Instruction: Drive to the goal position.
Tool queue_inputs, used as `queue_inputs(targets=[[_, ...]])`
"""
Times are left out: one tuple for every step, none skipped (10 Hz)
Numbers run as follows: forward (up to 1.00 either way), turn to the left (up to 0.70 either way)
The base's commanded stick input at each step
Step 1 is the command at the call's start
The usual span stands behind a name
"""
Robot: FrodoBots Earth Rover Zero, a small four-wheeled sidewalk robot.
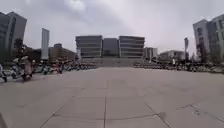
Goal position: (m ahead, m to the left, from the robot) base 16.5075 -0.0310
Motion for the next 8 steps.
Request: queue_inputs(targets=[[0.7,0.01],[0.7,0.01],[0.7,0.01],[0.7,0.01],[0.7,0.01],[0.7,0.01],[0.7,0.01],[0.7,0.01]])
